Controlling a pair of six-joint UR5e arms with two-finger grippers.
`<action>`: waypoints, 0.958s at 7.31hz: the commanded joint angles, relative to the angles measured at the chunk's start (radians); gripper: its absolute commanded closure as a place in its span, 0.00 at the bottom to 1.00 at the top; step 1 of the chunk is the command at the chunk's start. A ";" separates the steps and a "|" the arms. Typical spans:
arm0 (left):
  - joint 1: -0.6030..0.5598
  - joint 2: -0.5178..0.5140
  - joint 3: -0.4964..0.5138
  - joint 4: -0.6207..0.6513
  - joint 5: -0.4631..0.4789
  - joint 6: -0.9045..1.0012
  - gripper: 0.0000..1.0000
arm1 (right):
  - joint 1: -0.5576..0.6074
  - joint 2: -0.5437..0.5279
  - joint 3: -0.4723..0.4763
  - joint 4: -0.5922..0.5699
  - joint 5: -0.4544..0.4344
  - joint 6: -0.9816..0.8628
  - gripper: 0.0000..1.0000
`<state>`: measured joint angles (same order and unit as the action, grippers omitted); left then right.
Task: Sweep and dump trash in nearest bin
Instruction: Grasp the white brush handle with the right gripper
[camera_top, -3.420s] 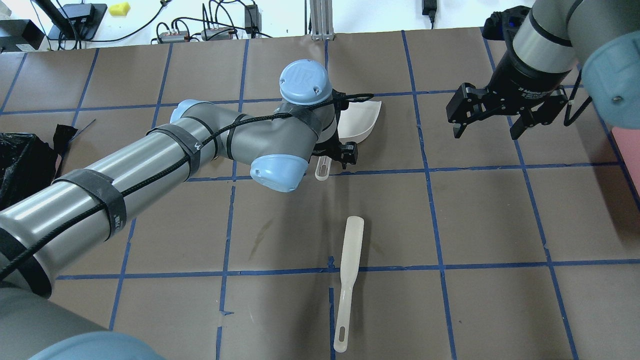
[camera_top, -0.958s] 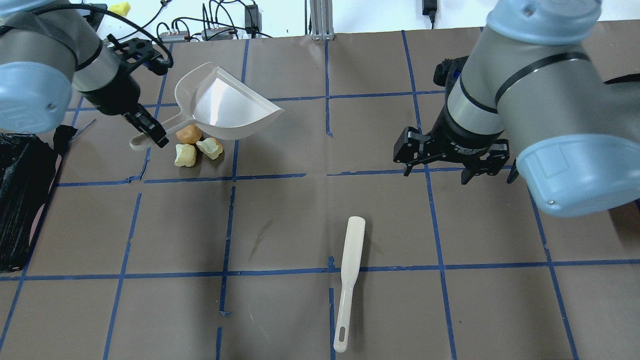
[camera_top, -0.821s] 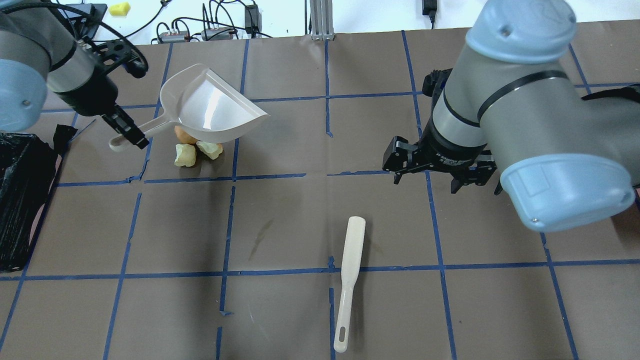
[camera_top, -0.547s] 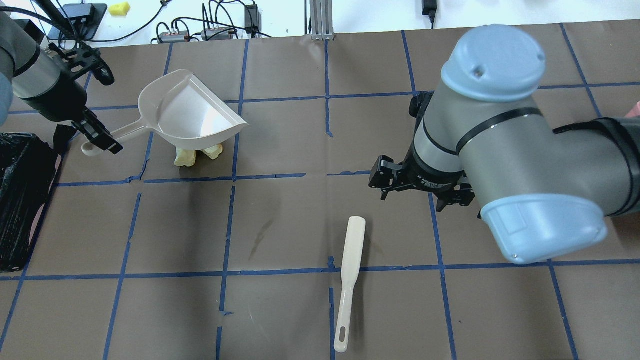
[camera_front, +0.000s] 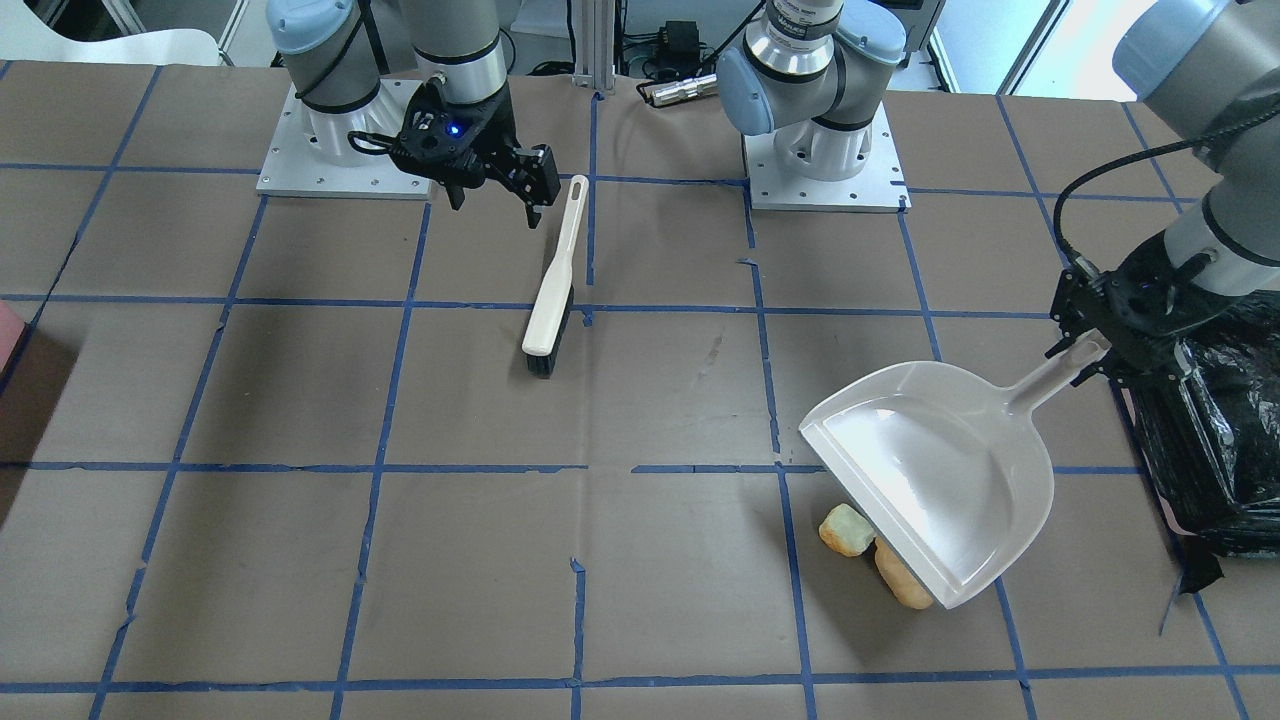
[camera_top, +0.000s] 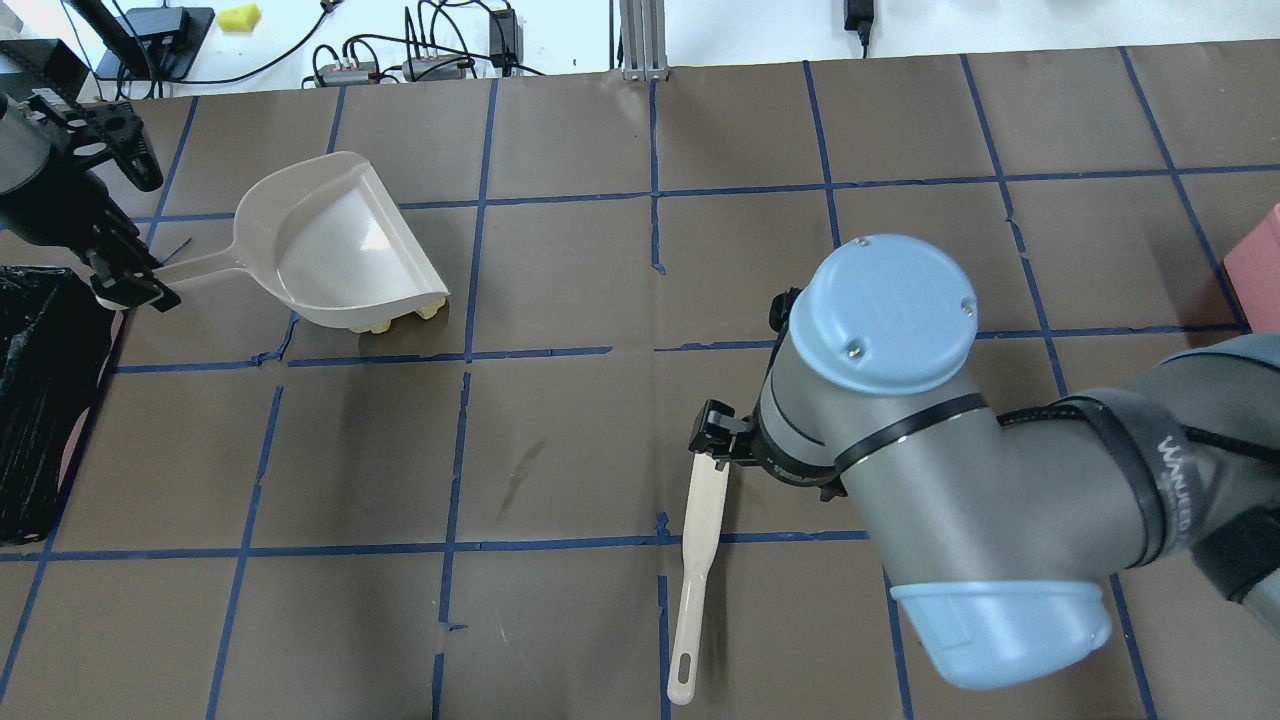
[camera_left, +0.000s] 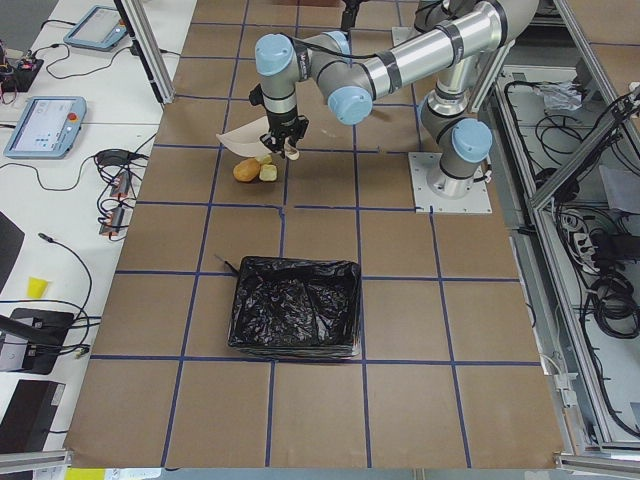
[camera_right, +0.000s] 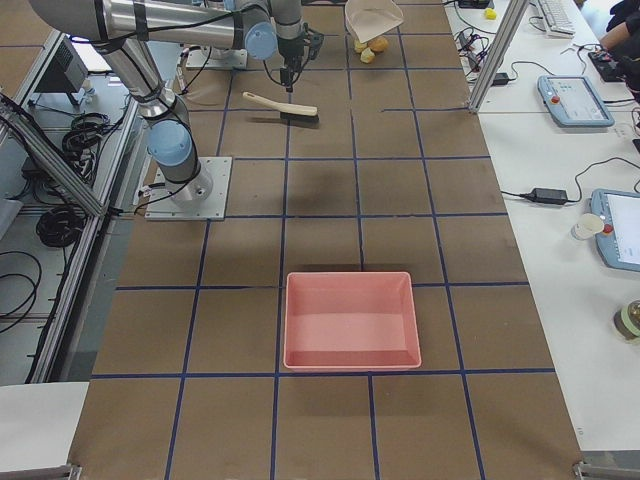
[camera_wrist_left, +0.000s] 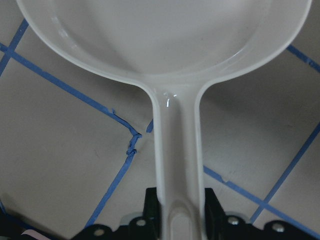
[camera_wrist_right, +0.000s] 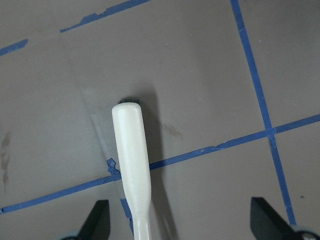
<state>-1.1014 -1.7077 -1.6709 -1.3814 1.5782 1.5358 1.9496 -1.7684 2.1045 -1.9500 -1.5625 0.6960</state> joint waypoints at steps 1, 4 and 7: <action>0.078 -0.041 0.010 0.056 0.011 0.205 0.94 | 0.103 0.004 0.079 -0.094 -0.059 0.118 0.01; 0.106 -0.137 0.035 0.188 0.014 0.398 0.94 | 0.167 0.006 0.141 -0.187 -0.054 0.195 0.01; 0.123 -0.237 0.152 0.179 0.039 0.500 0.94 | 0.180 0.017 0.230 -0.345 -0.048 0.203 0.00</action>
<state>-0.9890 -1.9212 -1.5477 -1.1913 1.6124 2.0114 2.1243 -1.7547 2.2979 -2.2356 -1.6137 0.8923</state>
